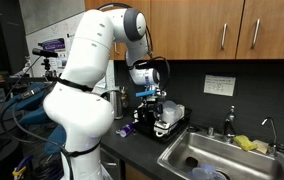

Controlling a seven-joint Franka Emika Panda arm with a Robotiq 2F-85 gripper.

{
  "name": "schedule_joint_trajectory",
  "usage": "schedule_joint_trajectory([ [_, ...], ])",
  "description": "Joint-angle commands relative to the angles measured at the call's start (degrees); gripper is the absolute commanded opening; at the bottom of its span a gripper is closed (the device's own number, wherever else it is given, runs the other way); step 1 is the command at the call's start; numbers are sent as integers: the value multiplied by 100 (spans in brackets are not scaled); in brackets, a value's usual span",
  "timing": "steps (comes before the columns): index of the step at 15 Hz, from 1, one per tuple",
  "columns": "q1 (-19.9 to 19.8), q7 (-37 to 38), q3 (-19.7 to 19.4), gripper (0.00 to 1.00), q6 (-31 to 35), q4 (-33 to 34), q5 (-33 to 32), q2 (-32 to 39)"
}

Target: Put the mug on the counter

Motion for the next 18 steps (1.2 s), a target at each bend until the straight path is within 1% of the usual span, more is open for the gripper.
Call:
schedule_joint_trajectory([
  [1,27,-21,-69,100,-236,207,43,140],
  [4,78,395,-223,100,-64,215,-233,121],
  [7,75,616,-305,100,420,230,-505,144],
  [10,91,812,-398,100,1068,203,-756,197],
  [12,100,912,-452,100,1311,200,-855,246],
  [14,98,931,-481,100,1334,206,-863,304],
  [18,119,1075,-558,100,957,165,-801,292],
])
